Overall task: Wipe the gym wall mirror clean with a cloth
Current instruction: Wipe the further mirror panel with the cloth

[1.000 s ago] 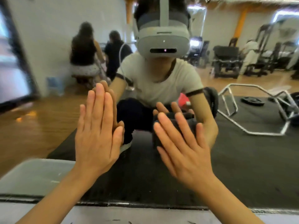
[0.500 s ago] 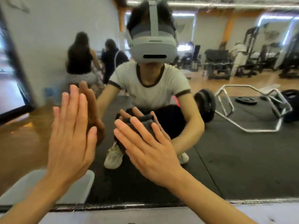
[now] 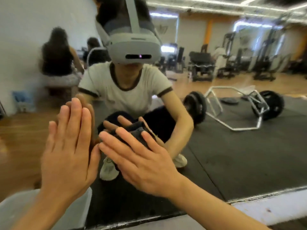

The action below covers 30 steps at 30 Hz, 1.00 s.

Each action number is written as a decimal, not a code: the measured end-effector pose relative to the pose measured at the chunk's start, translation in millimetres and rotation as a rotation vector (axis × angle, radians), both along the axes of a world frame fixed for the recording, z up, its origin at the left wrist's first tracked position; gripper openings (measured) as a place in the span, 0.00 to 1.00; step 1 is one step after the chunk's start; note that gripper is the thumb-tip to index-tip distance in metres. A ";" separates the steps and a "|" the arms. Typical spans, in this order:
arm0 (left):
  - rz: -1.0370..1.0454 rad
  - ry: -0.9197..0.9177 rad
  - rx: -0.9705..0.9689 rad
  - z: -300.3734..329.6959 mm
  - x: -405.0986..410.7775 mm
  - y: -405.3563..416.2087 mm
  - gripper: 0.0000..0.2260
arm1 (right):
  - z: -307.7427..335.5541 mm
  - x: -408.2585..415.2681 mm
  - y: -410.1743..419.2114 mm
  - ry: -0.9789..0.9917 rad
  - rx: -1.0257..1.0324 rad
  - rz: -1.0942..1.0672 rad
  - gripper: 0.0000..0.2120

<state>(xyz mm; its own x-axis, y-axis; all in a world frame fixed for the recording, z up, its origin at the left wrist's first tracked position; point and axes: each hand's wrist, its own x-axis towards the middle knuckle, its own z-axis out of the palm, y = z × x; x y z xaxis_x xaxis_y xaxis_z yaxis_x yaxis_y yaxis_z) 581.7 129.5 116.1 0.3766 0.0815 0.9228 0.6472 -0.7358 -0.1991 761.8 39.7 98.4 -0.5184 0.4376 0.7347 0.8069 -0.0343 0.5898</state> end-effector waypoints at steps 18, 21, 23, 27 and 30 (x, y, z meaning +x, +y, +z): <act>-0.035 0.003 -0.028 0.2 -2.5 -1.4 0.32 | 50.4 31.2 -11.5 0.266 0.139 -0.020 0.30; -0.056 0.023 -0.053 0.7 -4.5 -2.3 0.32 | 36.6 78.7 -43.5 0.786 0.332 -0.076 0.26; -0.089 0.020 -0.059 1.9 -6.2 -3.6 0.31 | 31.4 72.2 -39.6 0.927 0.429 -0.075 0.26; -0.285 -0.021 -0.131 4.6 -15.3 -7.3 0.30 | 59.8 -16.9 11.0 0.752 0.397 -0.003 0.26; -0.277 -0.080 -0.119 4.5 -39.6 -1.4 0.31 | 78.5 -65.0 28.9 0.439 0.208 0.056 0.26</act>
<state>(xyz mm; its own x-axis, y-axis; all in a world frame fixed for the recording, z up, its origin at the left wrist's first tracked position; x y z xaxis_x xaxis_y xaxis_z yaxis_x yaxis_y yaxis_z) 542.1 128.1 120.6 0.3258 0.0947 0.9407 0.4286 -0.9017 -0.0576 696.9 68.6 176.9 -0.1585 0.2383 0.9582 0.9818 -0.0651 0.1786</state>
